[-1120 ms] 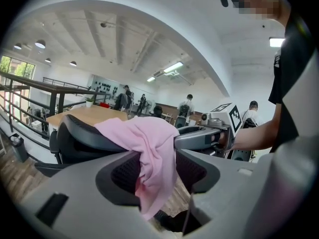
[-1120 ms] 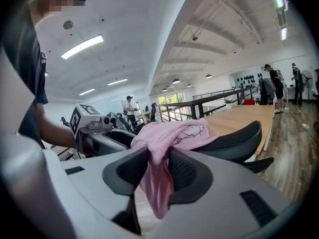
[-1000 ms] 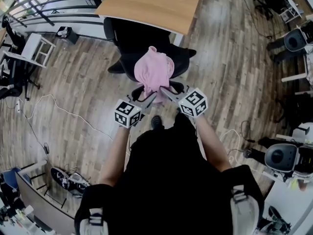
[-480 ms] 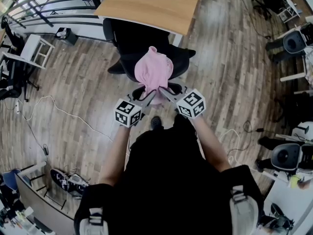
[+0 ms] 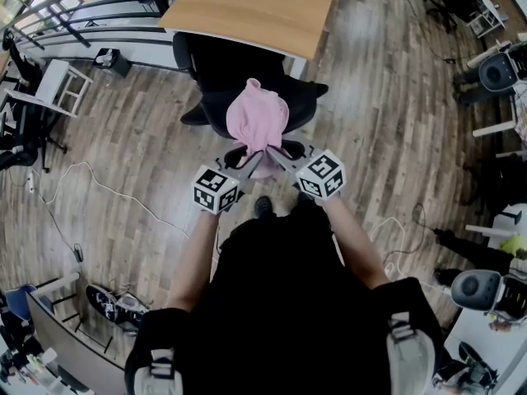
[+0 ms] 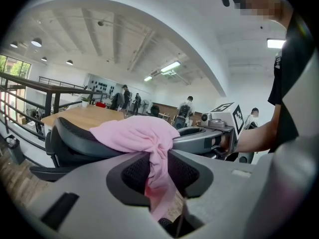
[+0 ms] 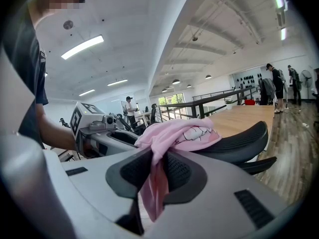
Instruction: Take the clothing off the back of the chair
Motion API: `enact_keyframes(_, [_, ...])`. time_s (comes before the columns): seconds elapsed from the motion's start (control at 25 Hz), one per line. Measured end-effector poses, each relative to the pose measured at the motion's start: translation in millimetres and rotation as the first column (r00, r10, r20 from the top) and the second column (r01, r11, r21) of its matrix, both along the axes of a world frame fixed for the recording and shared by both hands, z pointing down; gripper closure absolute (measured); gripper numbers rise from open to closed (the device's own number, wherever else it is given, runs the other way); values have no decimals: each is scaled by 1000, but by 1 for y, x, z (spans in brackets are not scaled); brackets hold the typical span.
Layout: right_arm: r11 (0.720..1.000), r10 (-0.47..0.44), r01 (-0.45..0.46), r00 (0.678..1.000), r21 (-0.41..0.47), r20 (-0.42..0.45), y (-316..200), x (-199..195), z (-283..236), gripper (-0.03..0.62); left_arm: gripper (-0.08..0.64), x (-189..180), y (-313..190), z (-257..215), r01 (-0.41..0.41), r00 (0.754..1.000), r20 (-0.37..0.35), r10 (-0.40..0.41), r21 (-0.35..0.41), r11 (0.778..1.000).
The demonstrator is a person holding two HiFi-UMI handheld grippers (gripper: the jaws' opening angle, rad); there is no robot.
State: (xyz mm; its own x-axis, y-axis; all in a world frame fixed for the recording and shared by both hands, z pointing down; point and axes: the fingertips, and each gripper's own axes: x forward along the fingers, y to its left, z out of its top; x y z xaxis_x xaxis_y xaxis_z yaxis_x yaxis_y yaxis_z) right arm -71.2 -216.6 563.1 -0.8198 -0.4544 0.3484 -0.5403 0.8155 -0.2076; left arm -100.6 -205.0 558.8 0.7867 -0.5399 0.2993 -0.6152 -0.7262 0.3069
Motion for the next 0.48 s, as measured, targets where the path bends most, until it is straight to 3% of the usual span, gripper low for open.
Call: enact_keyframes(0.48, [997, -35, 29, 996, 71, 79, 6, 15, -29, 528, 460, 17, 7, -30, 30, 999, 13, -31, 73, 997])
